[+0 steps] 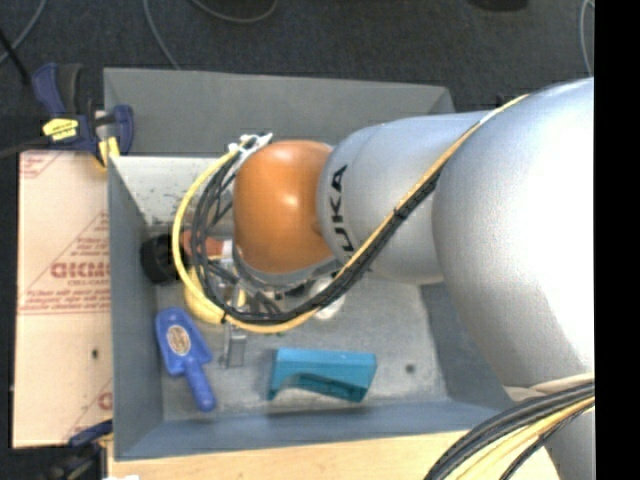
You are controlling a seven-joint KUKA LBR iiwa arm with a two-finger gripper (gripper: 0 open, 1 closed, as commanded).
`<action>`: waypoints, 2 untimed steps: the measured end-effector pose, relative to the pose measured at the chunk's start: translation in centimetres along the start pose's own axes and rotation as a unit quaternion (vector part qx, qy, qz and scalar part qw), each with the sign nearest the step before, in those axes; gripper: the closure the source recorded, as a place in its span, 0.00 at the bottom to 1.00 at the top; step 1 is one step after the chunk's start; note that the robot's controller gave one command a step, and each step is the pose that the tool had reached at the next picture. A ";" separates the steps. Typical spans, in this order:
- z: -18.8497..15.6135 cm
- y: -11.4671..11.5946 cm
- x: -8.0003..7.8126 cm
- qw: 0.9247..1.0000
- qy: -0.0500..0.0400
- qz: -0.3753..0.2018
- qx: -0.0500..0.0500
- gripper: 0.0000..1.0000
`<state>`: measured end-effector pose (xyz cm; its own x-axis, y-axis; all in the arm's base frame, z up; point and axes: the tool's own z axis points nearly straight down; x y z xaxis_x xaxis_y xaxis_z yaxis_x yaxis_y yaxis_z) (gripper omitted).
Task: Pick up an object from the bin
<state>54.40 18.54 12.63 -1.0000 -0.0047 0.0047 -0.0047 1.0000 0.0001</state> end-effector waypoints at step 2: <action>-2.1 -2.1 -2.3 0.999 0.001 0.032 -0.001 0.00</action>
Offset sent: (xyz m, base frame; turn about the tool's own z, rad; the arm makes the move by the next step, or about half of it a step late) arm 0.0636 -0.0634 0.0487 0.1802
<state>56.75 16.44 14.69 -0.9982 0.0594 0.0065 0.0594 0.9982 0.0026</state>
